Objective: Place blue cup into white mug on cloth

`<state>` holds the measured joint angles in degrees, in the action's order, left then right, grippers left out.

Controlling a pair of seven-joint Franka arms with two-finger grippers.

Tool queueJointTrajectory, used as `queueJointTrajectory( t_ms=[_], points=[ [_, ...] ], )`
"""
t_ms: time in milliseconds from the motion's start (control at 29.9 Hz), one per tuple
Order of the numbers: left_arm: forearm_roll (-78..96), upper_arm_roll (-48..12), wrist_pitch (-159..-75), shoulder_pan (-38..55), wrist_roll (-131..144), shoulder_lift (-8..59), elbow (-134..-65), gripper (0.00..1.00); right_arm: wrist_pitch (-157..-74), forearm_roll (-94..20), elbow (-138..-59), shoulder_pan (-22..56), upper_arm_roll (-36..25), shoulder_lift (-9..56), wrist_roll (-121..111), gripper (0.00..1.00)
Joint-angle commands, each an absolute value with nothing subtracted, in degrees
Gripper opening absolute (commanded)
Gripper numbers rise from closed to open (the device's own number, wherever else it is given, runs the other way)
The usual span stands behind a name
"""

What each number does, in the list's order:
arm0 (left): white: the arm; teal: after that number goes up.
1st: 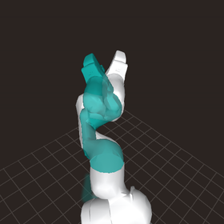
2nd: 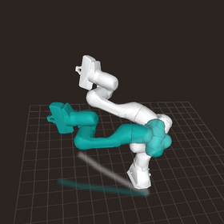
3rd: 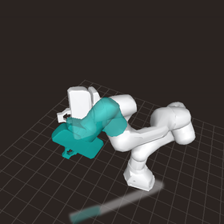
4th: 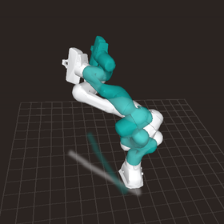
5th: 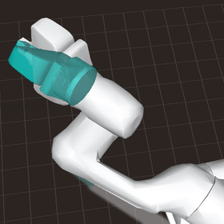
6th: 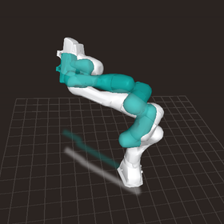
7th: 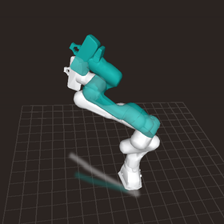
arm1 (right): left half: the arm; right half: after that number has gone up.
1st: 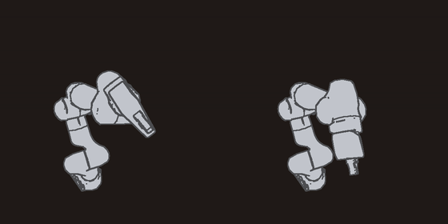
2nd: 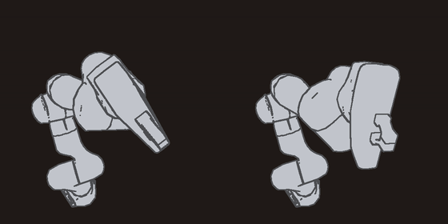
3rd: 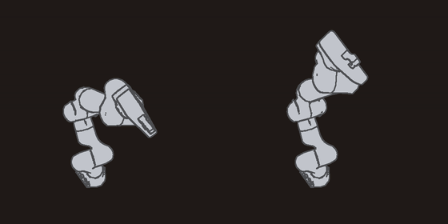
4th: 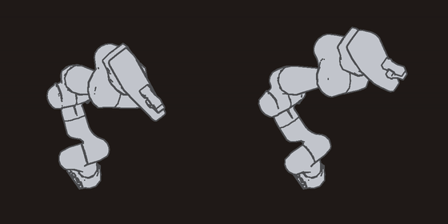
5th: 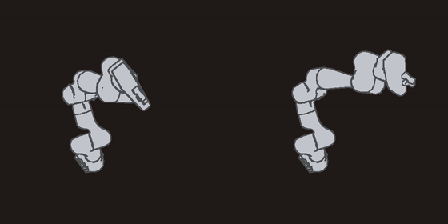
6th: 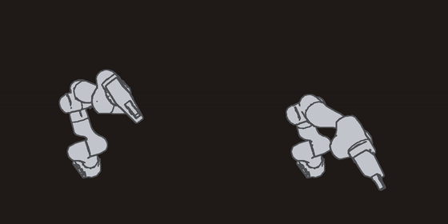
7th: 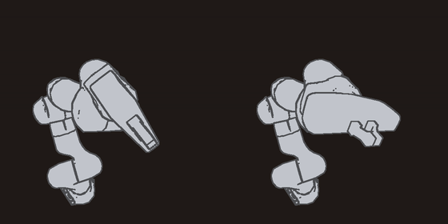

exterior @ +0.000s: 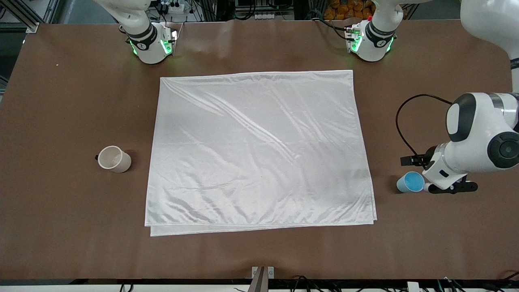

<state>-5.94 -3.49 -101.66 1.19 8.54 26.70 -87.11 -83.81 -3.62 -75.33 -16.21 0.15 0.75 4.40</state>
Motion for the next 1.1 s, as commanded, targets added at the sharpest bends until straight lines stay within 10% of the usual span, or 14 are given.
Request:
queueJointTrajectory(
  t_ms=[0, 1069],
  points=[
    [-7.6, -3.4, -103.8, 1.1, 9.1, 29.4, -86.1, 1.0, -82.7, -3.7, -76.0, -16.3, 0.6, 1.1, 4.2, 1.0],
    [-9.5, -3.3, -116.6, 0.2, 7.9, 38.7, -86.1, 1.0, -105.2, -3.2, -105.1, -17.6, 0.5, 0.1, 23.5, 1.0]
  ],
)
